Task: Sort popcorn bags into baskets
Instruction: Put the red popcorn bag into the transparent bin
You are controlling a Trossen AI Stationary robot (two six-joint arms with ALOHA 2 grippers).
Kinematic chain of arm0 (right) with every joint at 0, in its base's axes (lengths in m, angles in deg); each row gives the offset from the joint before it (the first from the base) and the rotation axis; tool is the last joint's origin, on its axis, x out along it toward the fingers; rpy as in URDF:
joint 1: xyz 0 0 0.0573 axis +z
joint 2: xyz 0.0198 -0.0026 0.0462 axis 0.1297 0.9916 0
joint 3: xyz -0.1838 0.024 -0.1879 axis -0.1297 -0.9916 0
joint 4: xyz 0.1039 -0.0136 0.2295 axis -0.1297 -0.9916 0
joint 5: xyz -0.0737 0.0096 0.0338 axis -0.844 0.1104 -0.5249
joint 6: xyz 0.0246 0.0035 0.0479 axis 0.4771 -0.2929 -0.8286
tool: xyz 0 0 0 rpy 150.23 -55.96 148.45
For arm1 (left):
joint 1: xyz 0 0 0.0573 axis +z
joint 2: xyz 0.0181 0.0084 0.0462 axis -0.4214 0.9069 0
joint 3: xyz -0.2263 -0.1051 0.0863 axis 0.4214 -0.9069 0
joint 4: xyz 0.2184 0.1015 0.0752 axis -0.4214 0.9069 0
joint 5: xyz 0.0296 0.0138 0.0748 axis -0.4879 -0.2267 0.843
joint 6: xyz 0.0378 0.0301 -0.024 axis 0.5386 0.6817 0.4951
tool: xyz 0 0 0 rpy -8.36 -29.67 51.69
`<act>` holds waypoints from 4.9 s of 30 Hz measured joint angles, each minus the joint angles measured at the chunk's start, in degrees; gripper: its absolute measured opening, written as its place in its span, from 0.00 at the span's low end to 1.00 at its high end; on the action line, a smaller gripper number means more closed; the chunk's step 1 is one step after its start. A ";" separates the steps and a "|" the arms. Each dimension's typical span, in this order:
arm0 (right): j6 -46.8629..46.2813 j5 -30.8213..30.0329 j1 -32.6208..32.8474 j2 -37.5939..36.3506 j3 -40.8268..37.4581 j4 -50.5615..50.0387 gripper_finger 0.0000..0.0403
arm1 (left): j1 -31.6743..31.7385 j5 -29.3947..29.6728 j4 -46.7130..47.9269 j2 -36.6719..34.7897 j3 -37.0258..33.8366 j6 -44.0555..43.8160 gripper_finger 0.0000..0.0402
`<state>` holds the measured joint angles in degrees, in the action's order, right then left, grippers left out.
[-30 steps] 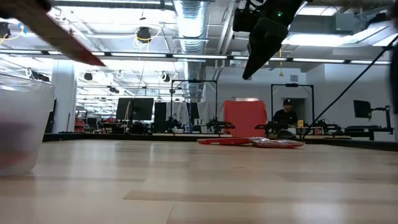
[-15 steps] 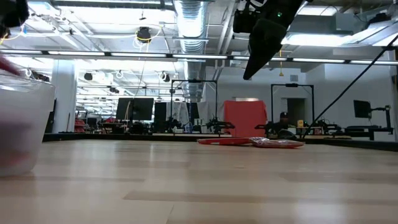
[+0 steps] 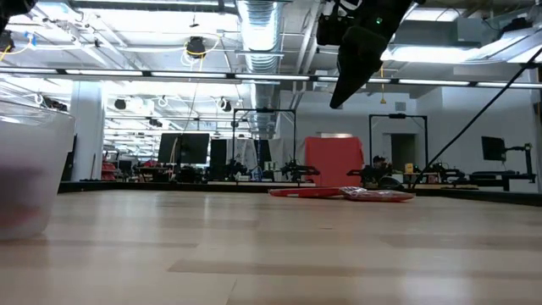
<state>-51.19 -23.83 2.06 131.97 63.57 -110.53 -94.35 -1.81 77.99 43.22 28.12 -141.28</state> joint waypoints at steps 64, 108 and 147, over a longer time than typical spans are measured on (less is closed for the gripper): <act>0.18 5.77 -16.77 23.91 -6.03 22.96 0.03 | 67.34 -3.19 -12.26 -11.87 -0.07 67.94 0.54; -14.16 6.40 12.04 8.83 -21.04 30.06 0.05 | 90.80 -44.35 -30.40 52.59 27.98 122.30 0.54; -7.41 5.76 4.79 15.17 -20.54 38.61 0.03 | 84.15 -61.64 -24.70 60.72 27.74 120.91 0.36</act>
<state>-58.60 -18.07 6.84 147.15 43.03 -71.93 -10.20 -63.44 53.29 103.94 55.85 -20.37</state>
